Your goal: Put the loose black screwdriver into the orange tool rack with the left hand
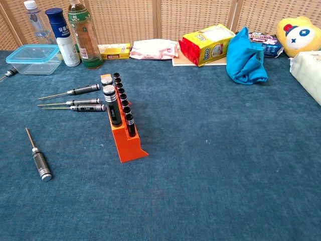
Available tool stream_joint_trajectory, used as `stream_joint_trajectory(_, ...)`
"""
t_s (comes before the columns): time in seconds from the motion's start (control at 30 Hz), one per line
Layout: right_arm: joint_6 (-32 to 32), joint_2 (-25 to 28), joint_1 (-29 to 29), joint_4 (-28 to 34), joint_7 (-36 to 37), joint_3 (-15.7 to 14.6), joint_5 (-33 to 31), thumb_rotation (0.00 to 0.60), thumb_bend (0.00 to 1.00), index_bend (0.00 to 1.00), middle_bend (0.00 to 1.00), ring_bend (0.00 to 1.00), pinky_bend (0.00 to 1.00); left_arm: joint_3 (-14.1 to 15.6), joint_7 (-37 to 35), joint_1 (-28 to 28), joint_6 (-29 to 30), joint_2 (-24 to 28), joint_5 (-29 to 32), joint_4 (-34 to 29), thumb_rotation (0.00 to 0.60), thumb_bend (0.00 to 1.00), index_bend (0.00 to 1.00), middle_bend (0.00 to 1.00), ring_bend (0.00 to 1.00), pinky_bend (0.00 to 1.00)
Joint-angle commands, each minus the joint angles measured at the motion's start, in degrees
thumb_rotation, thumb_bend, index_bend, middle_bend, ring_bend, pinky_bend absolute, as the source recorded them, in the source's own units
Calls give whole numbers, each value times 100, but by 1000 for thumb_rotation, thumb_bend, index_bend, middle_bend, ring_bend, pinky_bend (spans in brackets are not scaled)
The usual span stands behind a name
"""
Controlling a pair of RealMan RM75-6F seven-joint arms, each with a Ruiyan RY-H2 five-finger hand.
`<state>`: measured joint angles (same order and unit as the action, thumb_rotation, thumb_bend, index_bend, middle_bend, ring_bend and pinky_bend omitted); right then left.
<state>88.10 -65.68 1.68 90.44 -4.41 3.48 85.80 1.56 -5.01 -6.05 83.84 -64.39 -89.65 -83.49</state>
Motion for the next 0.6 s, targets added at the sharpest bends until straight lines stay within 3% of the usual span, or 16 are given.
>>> stream_joint_trajectory(0.03,7,0,6,8,-18,17,-2,552,44,156,125,100,76,-3,-16,-39,-93,-18,27,23,600,28,0,0,0,60)
stream_joint_trajectory(0.37,2,57,2,71,-20,61,-65,554,45,153,125,100,75,12,-5,-176,-231,-77,-120,25,600,64,1,0,0,59)
stream_joint_trajectory(0.6,-89,62,26,62,0,155,-267,553,45,152,125,99,75,59,80,-451,-432,-297,-470,168,600,198,206,0,0,59)
